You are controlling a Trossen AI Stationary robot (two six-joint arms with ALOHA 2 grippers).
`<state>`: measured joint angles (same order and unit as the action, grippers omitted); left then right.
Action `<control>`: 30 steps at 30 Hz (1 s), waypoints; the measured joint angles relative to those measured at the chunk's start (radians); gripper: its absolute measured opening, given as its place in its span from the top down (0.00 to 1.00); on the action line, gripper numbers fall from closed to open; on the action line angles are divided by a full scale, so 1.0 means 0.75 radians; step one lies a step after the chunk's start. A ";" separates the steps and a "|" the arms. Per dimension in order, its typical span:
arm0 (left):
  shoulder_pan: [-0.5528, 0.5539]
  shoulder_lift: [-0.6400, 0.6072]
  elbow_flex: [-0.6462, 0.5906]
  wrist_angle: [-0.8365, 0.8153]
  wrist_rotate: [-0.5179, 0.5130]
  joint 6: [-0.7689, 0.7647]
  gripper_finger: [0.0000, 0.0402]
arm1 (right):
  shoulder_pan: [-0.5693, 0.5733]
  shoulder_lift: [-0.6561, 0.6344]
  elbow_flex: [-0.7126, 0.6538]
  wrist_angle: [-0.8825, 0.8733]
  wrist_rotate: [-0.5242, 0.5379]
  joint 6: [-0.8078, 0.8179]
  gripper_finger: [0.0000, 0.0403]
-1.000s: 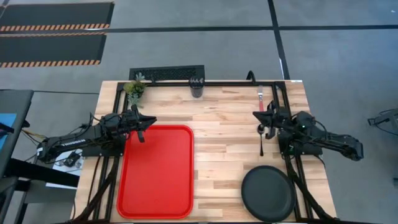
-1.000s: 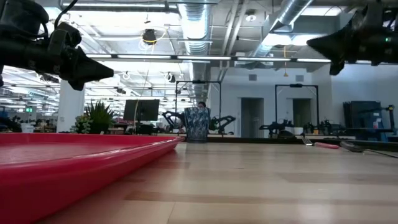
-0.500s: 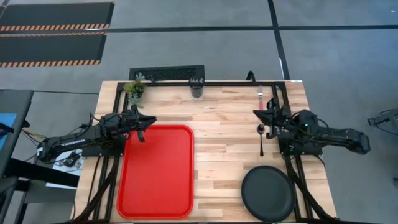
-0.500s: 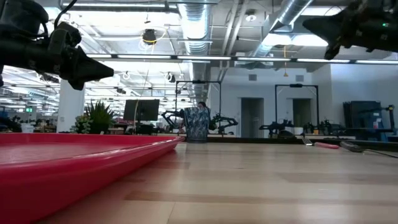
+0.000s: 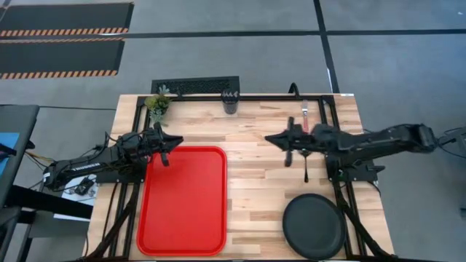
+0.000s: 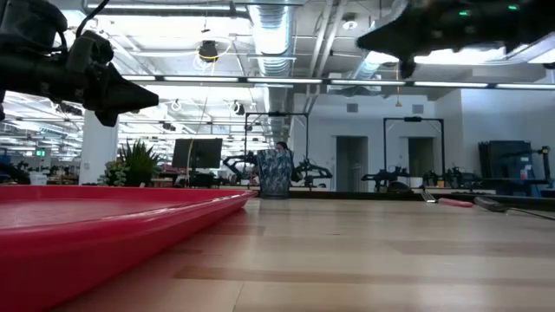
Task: Pick and place plate/cup/fork/spoon on tray
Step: Prepare the red serving tray for the center of the table
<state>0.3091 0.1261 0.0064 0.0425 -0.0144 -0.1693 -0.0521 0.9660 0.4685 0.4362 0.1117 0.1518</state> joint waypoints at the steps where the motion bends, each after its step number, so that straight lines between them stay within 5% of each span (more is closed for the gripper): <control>1: 0.000 0.000 0.000 0.000 0.006 0.000 0.89 | 0.000 0.061 0.046 -0.045 -0.003 0.023 0.98; 14: 0.000 0.000 0.000 0.001 0.002 0.075 0.89 | -0.038 0.754 0.613 -0.519 -0.149 0.285 0.94; 30: 0.000 0.000 0.000 -0.003 0.002 0.096 0.89 | -0.032 1.301 1.177 -0.977 -0.258 0.575 0.44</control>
<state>0.3088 0.1261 0.0064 0.0405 -0.0126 -0.0970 -0.0763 1.9419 1.3514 -0.2967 -0.0814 0.5829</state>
